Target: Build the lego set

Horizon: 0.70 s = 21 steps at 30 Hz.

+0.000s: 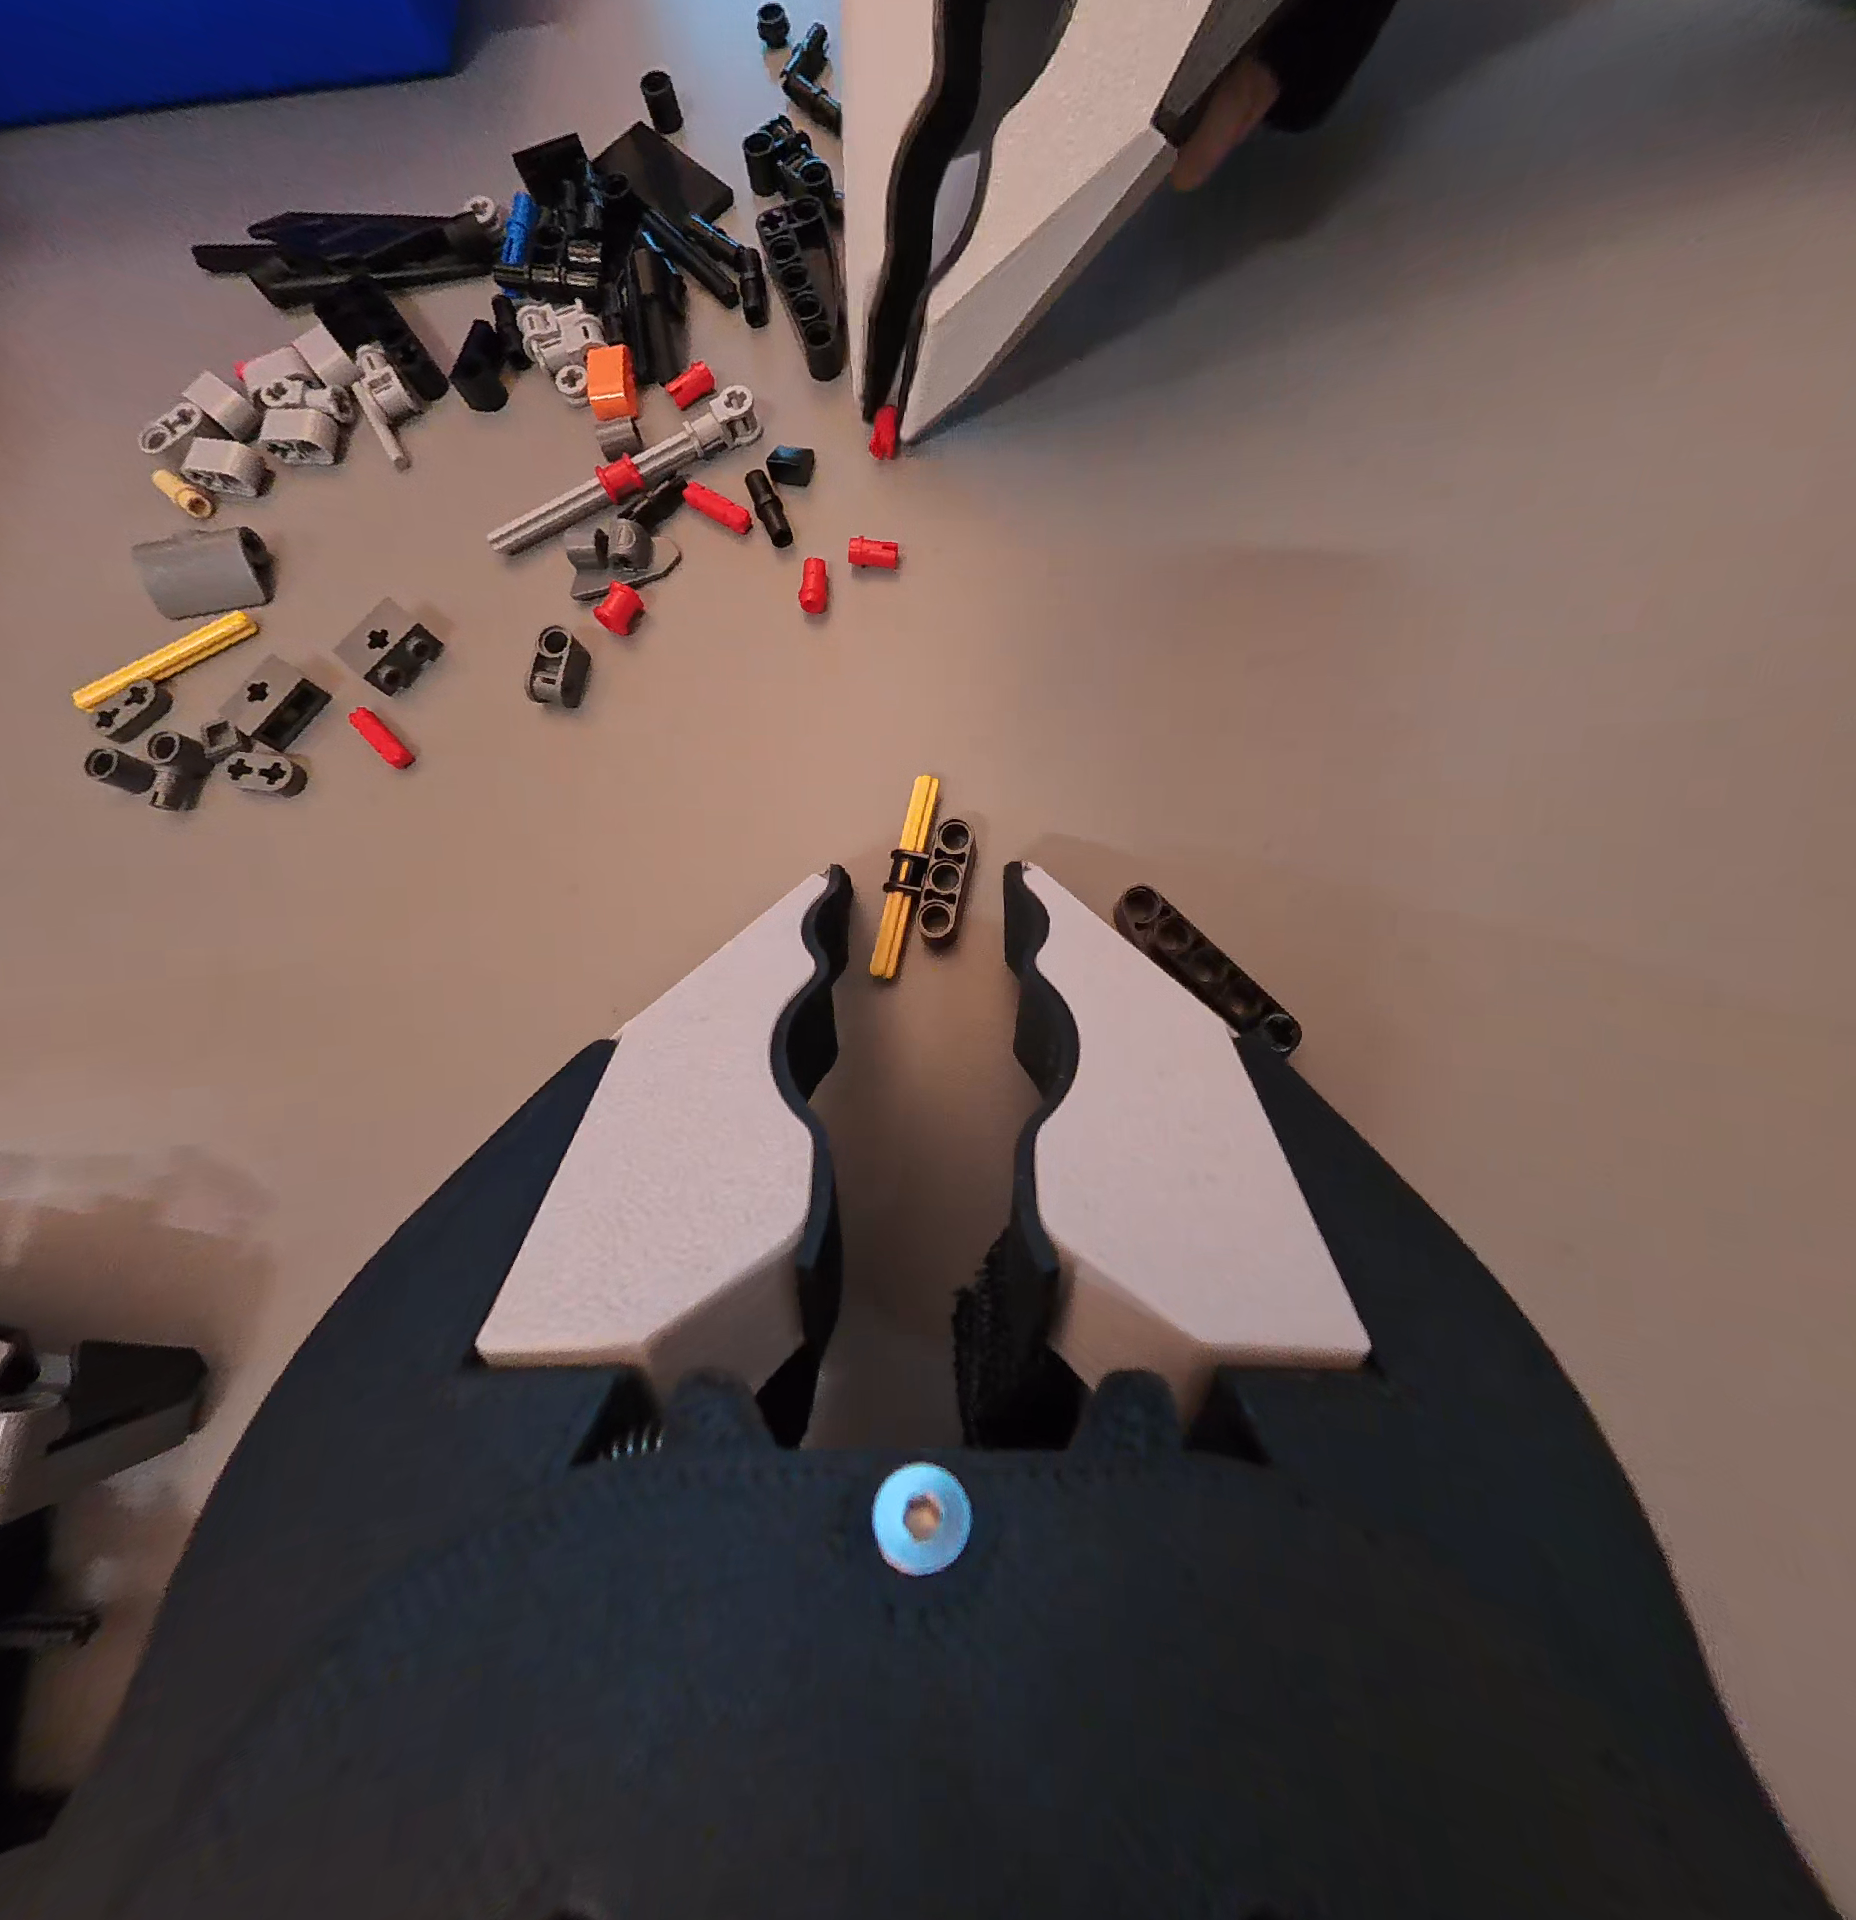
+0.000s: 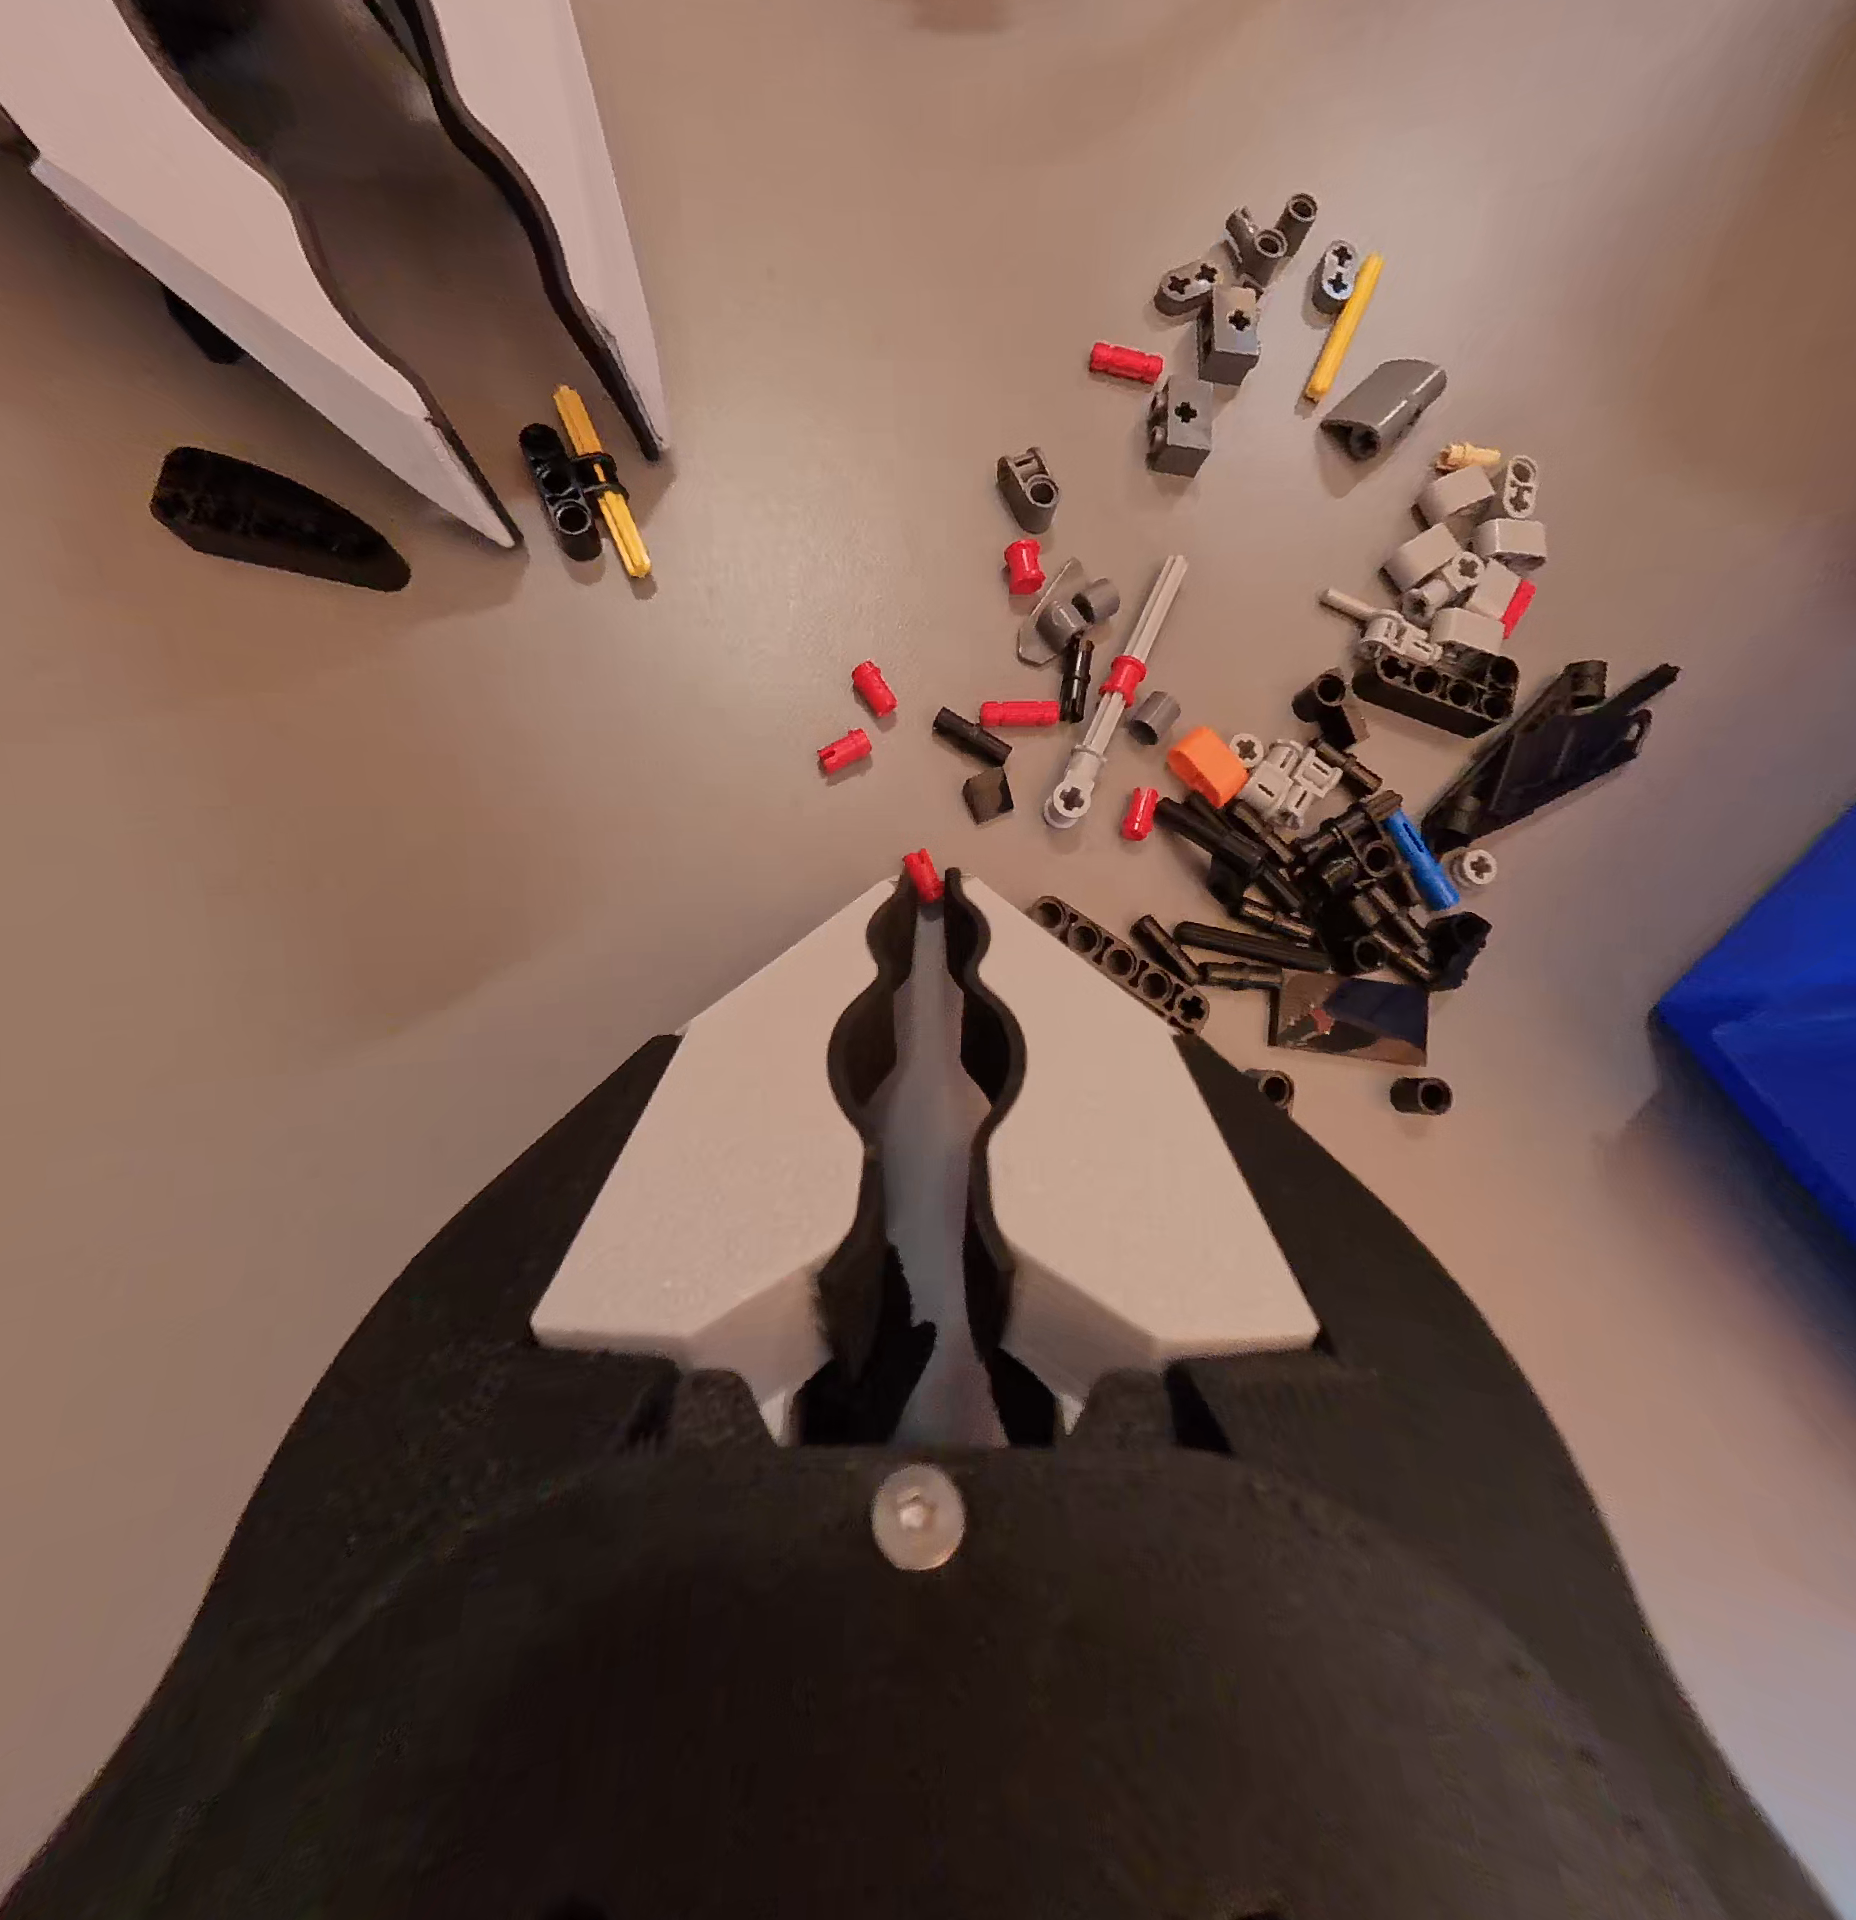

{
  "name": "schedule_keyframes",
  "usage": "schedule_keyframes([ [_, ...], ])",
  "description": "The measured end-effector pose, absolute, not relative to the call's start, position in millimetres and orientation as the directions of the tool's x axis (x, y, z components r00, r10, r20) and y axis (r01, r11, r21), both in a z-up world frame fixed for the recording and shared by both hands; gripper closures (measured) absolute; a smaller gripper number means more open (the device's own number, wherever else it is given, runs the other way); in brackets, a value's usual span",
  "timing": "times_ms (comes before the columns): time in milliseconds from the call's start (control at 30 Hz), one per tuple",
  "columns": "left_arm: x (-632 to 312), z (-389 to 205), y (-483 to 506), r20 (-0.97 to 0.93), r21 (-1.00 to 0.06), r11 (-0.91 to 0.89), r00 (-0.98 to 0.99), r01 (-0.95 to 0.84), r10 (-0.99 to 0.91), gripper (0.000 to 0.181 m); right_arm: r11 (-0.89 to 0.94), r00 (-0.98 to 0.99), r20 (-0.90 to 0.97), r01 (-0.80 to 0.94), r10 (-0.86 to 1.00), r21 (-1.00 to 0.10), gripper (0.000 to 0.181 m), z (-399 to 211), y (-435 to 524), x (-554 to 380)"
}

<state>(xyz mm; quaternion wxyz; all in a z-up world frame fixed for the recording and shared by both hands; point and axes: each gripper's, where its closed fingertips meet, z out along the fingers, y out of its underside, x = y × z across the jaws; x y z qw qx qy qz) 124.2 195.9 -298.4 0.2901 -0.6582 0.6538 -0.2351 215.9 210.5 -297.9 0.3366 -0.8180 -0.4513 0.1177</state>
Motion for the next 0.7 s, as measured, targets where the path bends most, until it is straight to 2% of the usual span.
schedule_keyframes([
  [133, 126, -291, 199, -0.1, -0.714, 0.038, 0.047, -0.699, -0.994, 0.153, -0.378, 0.582, 0.088, 0.629, 0.809, -0.68, 0.178, -295, 213, 215],
  [400, 135, -250, 207, -0.265, -0.799, 0.168, 0.087, -0.577, -0.96, 0.151, -0.289, 0.512, 0.012, 0.504, 0.859, -0.814, 0.178, -244, 204, 167],
  [700, 121, -224, 223, -0.416, -0.805, 0.275, 0.169, -0.526, -0.894, 0.155, -0.251, 0.439, -0.047, 0.419, 0.897, -0.873, 0.178, -217, 218, 126],
])
